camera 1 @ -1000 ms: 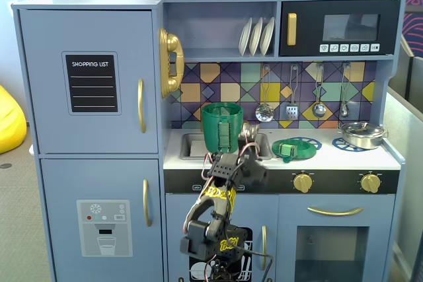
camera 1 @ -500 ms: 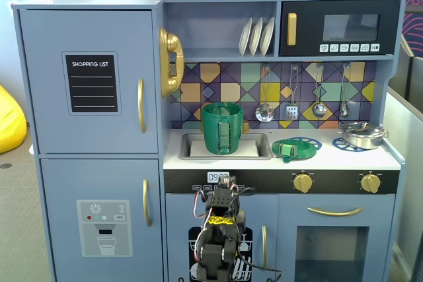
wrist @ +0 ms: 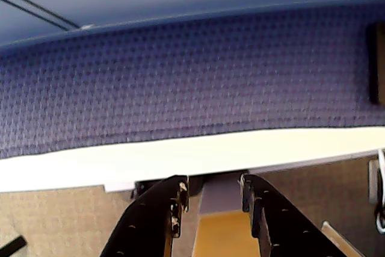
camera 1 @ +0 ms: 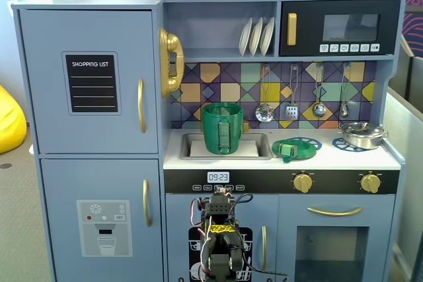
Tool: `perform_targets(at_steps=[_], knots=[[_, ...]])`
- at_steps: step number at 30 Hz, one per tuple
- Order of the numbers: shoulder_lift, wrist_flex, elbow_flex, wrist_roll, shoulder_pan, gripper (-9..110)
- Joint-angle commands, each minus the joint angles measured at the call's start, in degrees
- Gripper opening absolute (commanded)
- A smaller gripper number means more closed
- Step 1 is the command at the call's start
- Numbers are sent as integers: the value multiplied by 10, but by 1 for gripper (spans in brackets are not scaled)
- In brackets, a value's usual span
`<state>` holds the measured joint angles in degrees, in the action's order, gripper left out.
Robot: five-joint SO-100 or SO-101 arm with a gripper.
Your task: Take off the lid from the green recipient and place it on the counter
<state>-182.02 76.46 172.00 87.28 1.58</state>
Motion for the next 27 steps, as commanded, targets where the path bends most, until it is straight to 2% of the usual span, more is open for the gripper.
perform_targets(at_steps=[1,4,27], knots=[[0,82,-3,-16,4,0],[0,113,-3,7,-1,0],[-1,113,-3,-7,-12,1]])
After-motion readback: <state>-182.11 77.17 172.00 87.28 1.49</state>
